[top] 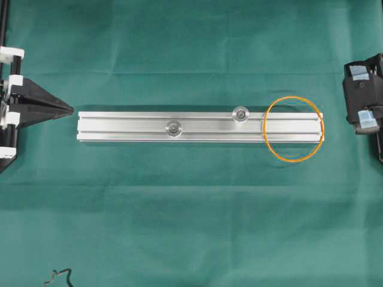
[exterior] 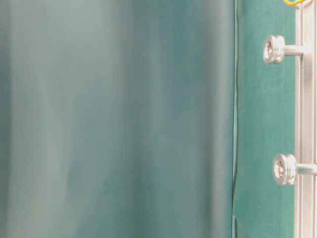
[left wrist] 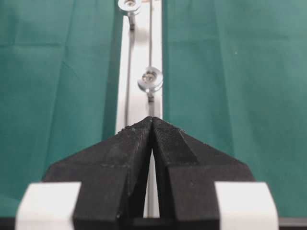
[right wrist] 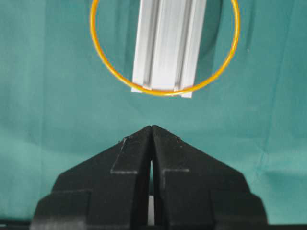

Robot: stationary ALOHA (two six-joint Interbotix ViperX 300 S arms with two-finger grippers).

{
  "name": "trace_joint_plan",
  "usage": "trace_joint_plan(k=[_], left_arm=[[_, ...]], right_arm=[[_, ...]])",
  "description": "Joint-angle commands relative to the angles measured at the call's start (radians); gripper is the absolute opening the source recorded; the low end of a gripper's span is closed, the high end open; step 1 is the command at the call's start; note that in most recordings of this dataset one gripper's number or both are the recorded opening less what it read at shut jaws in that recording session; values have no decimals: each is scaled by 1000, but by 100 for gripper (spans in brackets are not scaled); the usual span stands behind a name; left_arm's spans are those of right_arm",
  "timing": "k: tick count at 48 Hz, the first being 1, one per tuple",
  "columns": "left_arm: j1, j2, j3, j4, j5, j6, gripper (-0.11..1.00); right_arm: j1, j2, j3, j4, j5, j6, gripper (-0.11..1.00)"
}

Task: Hook the rubber onto the shaft.
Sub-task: 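Open the right gripper and lower it over the band's near edge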

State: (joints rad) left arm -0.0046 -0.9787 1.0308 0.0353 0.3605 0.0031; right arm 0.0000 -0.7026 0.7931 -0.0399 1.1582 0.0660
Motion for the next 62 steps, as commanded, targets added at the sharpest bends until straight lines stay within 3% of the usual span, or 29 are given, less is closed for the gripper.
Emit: trace_joint_plan(k=[1,6,16,21,46,62], left_arm=[[-2,6,-31,3,-5,0,0],[-2,6,-31,3,-5,0,0],[-2,6,-31,3,-5,0,0],[-2,8,-31,3,-6,0,0],[-2,8,-31,2,-5,-2,0],[-3,8,-32,3,-5,-2,0]], right_arm=[[-2,3,-25,3,9,2,3],[0,3,-25,3,9,2,16],[0,3,-26,0,8,0,78],[0,3,-25,0,8,0,98],[0,18,-32,3,-11,2,96],[-2,135,-107,5,-49,2,96]])
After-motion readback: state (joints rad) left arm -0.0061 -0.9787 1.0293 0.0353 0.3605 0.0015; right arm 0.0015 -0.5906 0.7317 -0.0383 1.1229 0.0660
